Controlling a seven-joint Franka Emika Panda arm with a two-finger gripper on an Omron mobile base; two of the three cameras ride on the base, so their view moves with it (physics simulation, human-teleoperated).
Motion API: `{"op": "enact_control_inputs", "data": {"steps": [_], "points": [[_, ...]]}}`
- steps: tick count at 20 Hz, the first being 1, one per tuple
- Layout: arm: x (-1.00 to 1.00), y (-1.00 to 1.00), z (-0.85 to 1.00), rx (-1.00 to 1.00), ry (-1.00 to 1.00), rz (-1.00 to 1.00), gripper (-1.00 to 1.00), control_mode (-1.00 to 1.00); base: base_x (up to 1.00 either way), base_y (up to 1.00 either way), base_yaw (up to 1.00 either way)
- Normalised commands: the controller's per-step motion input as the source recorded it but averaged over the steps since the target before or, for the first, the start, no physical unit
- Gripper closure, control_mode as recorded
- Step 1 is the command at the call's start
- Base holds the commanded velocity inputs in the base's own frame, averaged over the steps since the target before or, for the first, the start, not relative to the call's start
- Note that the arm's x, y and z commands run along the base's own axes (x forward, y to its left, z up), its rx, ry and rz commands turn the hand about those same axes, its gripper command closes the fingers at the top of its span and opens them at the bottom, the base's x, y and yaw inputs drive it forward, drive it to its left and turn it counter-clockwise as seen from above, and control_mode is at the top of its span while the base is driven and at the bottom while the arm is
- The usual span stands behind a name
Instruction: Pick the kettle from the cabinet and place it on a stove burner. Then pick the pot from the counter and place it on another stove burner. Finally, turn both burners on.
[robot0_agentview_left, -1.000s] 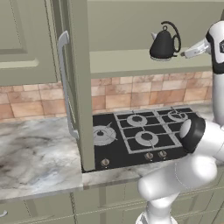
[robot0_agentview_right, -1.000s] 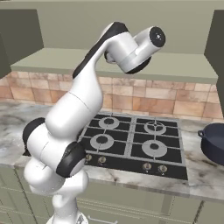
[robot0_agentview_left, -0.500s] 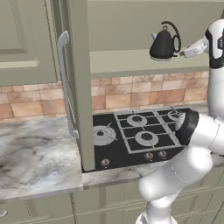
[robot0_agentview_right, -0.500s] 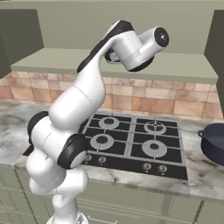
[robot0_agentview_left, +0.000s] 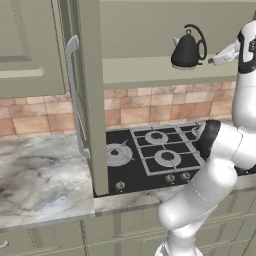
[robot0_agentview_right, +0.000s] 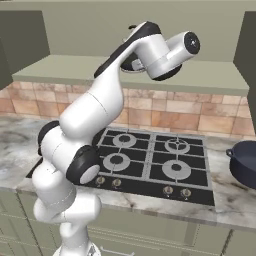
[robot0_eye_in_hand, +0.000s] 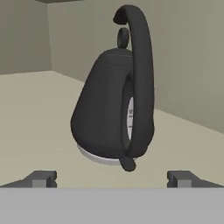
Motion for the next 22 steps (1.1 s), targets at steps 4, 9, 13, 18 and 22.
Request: {"op": "enact_control_inputs", "data": {"steps": [4, 9, 13, 18, 22], "points": [[0.34, -0.07, 0.12, 0.00, 0.01, 0.04, -1.00, -1.00, 0.00, 0.00, 0.00], [0.28, -0.02, 0.12, 0.00, 0.00, 0.02, -1.00, -1.00, 0.00, 0.00, 0.00], [0.19, 0.00, 0.11, 0.00, 0.00, 0.02, -1.00, -1.00, 0.00, 0.00, 0.00], [0.06, 0.02, 0.15, 0.00, 0.00, 0.01, -1.00, -1.00, 0.00, 0.00, 0.00], [0.06, 0.12, 0.09, 0.00, 0.00, 0.00, -1.00, -1.00, 0.00, 0.00, 0.00]]}}
